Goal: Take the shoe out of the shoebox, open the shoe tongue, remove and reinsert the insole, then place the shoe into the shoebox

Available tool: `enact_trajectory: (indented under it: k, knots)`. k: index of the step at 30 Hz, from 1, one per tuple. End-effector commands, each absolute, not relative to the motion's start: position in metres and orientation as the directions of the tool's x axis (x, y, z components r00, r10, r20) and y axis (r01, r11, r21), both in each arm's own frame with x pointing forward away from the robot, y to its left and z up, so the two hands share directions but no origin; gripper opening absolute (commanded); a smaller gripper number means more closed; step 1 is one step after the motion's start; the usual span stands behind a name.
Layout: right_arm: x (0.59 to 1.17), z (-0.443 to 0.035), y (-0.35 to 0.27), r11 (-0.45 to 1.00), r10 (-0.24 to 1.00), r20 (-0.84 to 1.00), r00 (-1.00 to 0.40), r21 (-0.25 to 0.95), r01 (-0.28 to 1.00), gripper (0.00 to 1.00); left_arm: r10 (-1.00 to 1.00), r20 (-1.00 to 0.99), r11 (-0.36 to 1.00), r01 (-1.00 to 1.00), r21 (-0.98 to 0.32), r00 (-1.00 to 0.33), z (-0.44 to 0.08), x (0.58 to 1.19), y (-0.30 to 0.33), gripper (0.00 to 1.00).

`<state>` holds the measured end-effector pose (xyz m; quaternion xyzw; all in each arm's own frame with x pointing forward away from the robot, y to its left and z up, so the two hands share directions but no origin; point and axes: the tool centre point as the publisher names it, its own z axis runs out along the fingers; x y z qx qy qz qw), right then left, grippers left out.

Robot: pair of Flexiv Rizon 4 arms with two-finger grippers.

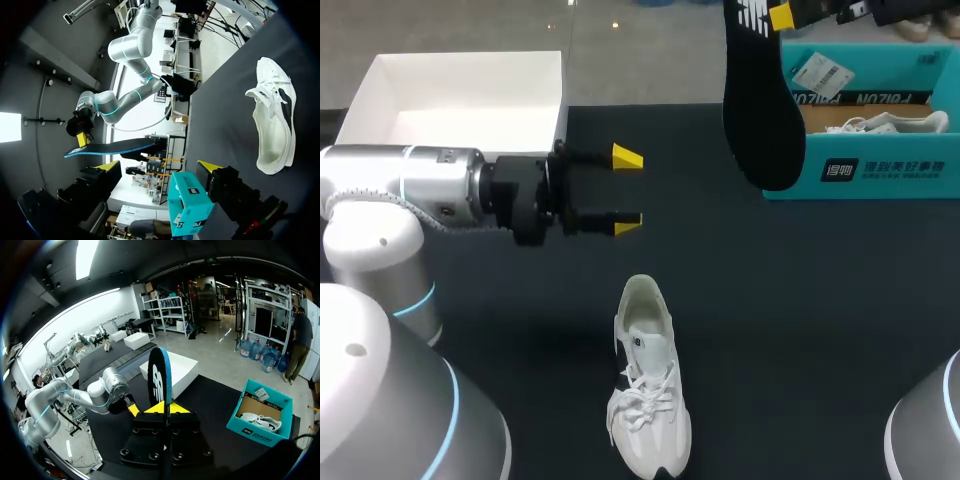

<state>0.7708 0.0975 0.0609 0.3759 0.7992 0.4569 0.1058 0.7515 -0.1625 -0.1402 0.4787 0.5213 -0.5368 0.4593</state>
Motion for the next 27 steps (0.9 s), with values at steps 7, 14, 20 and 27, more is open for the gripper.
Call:
enact_trajectory:
  k: [7, 14, 20, 27]
  knots:
    - [0.773, 0.061, 0.100, 0.300, 0.699, 0.175, -0.693, 0.808, 0.507, 0.00, 0.004, -0.993, -0.036, 0.992, -0.118, -0.118, -0.141, 0.752, -0.163, 1.00]
    - [0.773, 0.061, 0.100, 0.300, 0.699, 0.175, -0.693, 0.808, 0.507, 0.00, 0.004, -0.993, -0.036, 0.992, -0.118, -0.118, -0.141, 0.752, -0.163, 1.00]
    - [0.772, 0.052, 0.093, 0.268, 0.669, 0.250, -0.700, 0.797, 0.541, 0.00, 0.004, -0.993, -0.036, 0.992, -0.118, -0.118, -0.141, 0.752, -0.163, 1.00]
    - [0.767, 0.034, 0.103, 0.229, 0.623, 0.391, -0.677, 0.737, 0.636, 0.00, 0.004, -0.993, -0.036, 0.992, -0.118, -0.118, -0.141, 0.752, -0.163, 1.00]
